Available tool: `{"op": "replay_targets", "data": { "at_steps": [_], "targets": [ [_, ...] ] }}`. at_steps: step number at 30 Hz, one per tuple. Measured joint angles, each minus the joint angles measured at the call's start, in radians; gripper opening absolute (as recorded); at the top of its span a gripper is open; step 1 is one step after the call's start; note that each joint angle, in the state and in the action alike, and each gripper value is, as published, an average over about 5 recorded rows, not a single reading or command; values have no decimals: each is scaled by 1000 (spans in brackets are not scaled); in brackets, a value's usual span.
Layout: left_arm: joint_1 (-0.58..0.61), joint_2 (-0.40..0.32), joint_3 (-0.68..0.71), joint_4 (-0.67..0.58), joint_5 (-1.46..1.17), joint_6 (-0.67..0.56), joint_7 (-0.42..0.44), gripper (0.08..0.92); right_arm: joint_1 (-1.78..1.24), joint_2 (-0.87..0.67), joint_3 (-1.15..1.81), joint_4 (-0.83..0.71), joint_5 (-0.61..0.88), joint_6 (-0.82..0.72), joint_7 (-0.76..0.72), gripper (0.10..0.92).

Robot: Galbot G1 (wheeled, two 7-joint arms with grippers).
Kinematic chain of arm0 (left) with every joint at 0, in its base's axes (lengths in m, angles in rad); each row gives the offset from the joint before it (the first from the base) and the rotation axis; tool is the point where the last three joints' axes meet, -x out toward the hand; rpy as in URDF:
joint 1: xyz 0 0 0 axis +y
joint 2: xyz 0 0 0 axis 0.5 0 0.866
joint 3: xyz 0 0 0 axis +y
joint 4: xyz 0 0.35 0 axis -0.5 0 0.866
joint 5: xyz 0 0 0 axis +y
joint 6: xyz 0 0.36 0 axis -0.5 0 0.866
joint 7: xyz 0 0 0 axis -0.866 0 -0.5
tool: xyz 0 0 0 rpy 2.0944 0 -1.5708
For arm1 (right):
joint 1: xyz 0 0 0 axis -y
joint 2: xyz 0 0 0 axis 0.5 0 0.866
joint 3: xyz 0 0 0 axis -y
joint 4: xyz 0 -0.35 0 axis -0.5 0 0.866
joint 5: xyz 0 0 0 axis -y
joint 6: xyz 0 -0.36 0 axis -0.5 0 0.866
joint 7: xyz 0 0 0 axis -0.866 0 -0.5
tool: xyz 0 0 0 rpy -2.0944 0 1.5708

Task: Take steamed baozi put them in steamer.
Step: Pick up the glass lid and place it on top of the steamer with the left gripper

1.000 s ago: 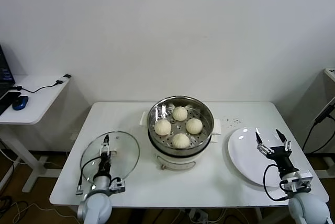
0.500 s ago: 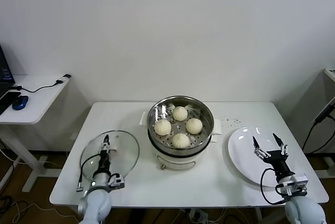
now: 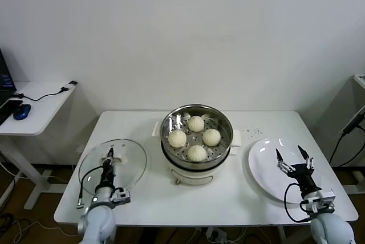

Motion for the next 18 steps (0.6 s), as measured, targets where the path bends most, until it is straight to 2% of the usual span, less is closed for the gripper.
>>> {"op": "replay_targets", "data": {
  "at_steps": [9, 18],
  "targets": [
    [80, 59, -4, -182, -78, 50, 35, 147, 17, 1, -8, -21, -10, 7, -7, 823],
    [166, 139, 21, -428, -120, 182, 94, 147, 37, -4, -24, -46, -27, 13, -13, 823]
  ]
}}
